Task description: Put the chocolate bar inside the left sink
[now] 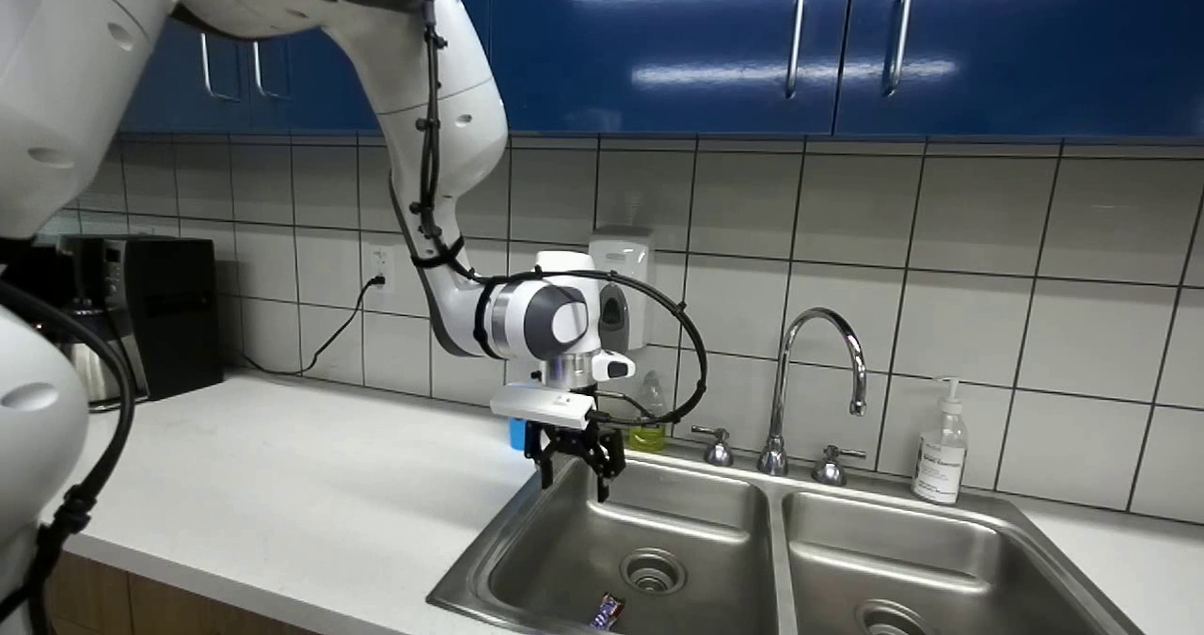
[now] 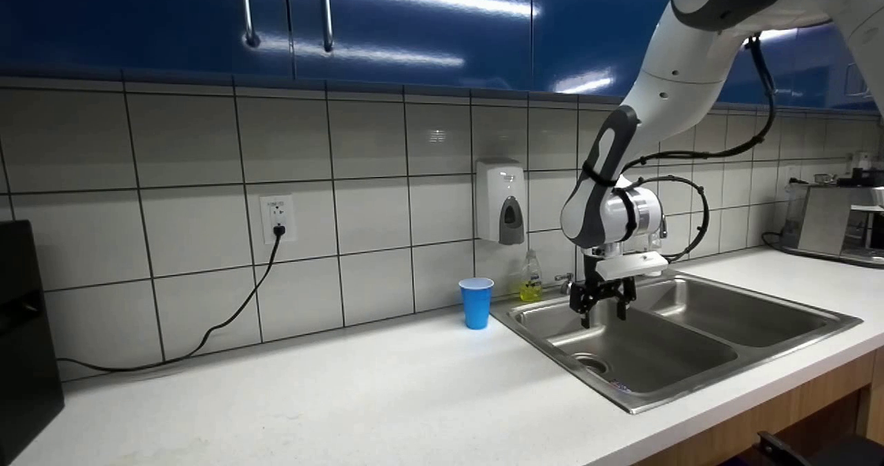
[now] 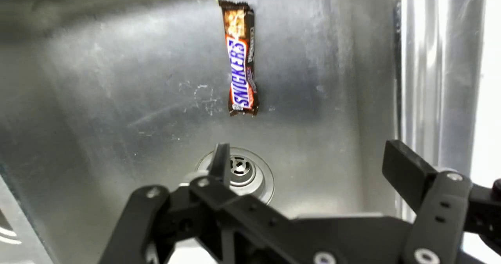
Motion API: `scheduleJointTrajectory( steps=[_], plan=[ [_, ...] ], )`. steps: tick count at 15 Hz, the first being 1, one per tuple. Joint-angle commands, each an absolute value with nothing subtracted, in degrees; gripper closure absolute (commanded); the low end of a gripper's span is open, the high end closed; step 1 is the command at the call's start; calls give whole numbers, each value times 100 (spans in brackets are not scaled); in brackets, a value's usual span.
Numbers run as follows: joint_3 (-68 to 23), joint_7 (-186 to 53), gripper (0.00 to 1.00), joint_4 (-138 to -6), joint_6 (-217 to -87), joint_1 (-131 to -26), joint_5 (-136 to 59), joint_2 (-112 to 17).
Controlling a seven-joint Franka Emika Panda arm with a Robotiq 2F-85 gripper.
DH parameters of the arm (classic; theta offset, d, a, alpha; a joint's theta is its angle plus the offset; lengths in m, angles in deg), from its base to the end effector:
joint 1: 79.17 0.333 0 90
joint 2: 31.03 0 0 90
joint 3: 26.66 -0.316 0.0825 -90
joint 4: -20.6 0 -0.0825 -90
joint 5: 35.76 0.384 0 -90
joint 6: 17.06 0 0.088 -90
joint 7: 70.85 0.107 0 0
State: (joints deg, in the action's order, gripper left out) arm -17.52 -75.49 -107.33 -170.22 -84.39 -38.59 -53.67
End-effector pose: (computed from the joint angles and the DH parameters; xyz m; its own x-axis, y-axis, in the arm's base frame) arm 0.5344 -0.1369 0.1987 0.9931 -0.1104 0.0393 -0.1135 -0.9895 0.0890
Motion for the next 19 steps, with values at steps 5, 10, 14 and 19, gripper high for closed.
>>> scheduleJointTrajectory(
  steps=[5,10,14,19],
  plan=[
    [-1796,-6981,0,-12361,-15598,-8176,-4669,-3198],
    [-2045,-6706,0,-12902,-14763,-8224,-4827,-2131],
    [-2111,-6917,0,-12851,-14636,-8264,-4641,-2143],
    [-2147,-6924,0,-13036,-14479,-8264,-4634,-1792]
  ],
)
